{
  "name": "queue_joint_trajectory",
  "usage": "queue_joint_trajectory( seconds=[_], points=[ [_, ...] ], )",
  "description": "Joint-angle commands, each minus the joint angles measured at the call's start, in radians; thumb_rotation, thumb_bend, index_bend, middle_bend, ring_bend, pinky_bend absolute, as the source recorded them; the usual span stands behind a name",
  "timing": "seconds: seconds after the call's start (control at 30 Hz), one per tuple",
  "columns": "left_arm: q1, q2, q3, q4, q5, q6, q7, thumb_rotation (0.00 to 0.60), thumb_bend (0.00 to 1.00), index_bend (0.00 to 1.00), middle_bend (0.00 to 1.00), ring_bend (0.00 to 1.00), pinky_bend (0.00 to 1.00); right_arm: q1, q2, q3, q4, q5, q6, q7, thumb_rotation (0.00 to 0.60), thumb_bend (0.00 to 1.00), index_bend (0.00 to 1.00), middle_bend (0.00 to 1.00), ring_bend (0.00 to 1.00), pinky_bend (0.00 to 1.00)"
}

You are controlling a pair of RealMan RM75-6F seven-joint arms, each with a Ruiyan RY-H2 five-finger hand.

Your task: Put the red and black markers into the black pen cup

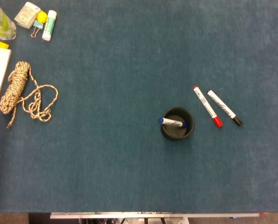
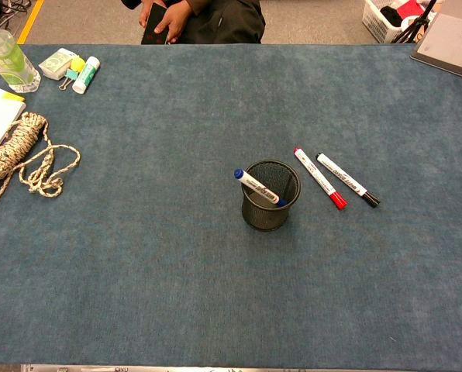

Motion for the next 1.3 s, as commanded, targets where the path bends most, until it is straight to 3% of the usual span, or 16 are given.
queue_joint_trajectory(
  seconds=[0.03, 0.47, 0.77, 0.93, 1.3],
  points=[
    [0.002, 0.000, 0.001, -0.001, -0.004, -0.001, 0.002, 0.600, 0.47, 0.33, 0.31, 0.29, 0.13, 0.018, -0.008, -0.003, 0.003, -0.019, -0.022, -0.001, 0.600, 0.31, 0.30, 0.26, 0.09, 0.10],
    [0.021, 0.006, 0.006, -0.006, -0.008, 0.024, -0.001, 0.600, 0.47, 0.33, 0.31, 0.29, 0.13, 0.205, -0.097, -0.018, 0.061, -0.169, -0.262, -0.046, 0.600, 0.30, 0.32, 0.27, 0.10, 0.11],
    [0.048, 0.016, 0.010, -0.009, -0.019, 0.052, -0.005, 0.600, 0.47, 0.33, 0.31, 0.29, 0.13, 0.323, -0.285, -0.019, 0.220, -0.249, -0.367, -0.101, 0.600, 0.14, 0.34, 0.27, 0.10, 0.11],
    [0.063, 0.022, 0.012, -0.005, -0.029, 0.062, -0.014, 0.600, 0.47, 0.33, 0.31, 0.29, 0.13, 0.354, -0.368, -0.024, 0.307, -0.260, -0.376, -0.097, 0.600, 0.13, 0.34, 0.27, 0.10, 0.11],
    [0.071, 0.022, 0.010, 0.004, -0.031, 0.065, -0.026, 0.600, 0.47, 0.33, 0.31, 0.29, 0.13, 0.396, -0.456, -0.051, 0.430, -0.273, -0.379, -0.075, 0.600, 0.13, 0.34, 0.27, 0.10, 0.11]
  ],
)
